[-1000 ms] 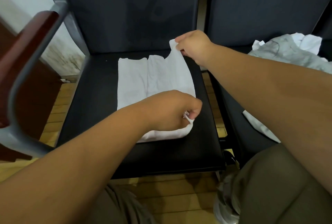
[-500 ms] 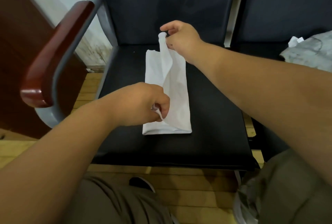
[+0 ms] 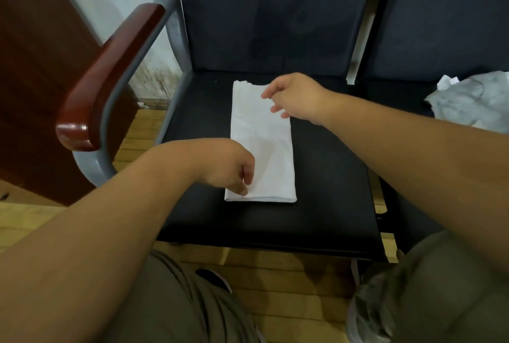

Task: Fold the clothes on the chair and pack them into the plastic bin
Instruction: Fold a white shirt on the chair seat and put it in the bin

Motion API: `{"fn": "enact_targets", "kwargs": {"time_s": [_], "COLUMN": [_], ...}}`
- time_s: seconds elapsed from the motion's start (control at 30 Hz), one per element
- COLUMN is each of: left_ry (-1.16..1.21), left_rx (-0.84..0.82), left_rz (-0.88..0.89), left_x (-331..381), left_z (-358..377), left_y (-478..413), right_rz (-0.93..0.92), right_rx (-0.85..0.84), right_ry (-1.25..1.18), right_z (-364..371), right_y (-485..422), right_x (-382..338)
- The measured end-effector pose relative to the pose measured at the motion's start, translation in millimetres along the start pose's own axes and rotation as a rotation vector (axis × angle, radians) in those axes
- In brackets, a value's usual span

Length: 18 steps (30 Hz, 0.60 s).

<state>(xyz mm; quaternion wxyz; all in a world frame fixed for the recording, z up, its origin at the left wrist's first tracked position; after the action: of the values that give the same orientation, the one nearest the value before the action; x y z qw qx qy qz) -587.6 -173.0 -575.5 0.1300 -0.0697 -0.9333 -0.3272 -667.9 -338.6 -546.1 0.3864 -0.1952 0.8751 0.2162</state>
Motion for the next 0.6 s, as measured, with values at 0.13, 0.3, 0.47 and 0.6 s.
{"fn": "enact_targets", "kwargs": {"time_s": [0.13,0.3,0.47,0.6], "left_ry": [-0.038,-0.24,-0.333,-0.279], "left_rx": [0.06,0.06,0.155,0.236], "left_rz": [0.038,-0.005,-0.05,-0.11], "left_x": [21,36,40,37], "left_z": [8,26,31,20], "left_y": [-8,-12,-12,-10], "right_rz": [0.076,0.203,0.259,0.139], "right_rx": [-0.165,-0.313,-0.382,-0.461], "right_ry": [0.25,0.324,0.308,0.478], "right_z": [-5,-4,15,26], "right_y": [34,76,106,113], "right_x": [9,26,53,50]}}
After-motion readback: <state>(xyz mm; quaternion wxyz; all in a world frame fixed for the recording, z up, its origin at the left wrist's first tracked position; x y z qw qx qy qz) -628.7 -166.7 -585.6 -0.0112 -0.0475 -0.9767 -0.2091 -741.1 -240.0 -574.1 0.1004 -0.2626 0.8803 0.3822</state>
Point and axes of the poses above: each hand's wrist, its own y-axis away from the middle knuckle, its own z-axis out of the palm, x = y × z, the point moved 10 cm from there along -y, towards the middle knuckle, and after that the axes turned 2 degrees about y, right-handed, at the moved point
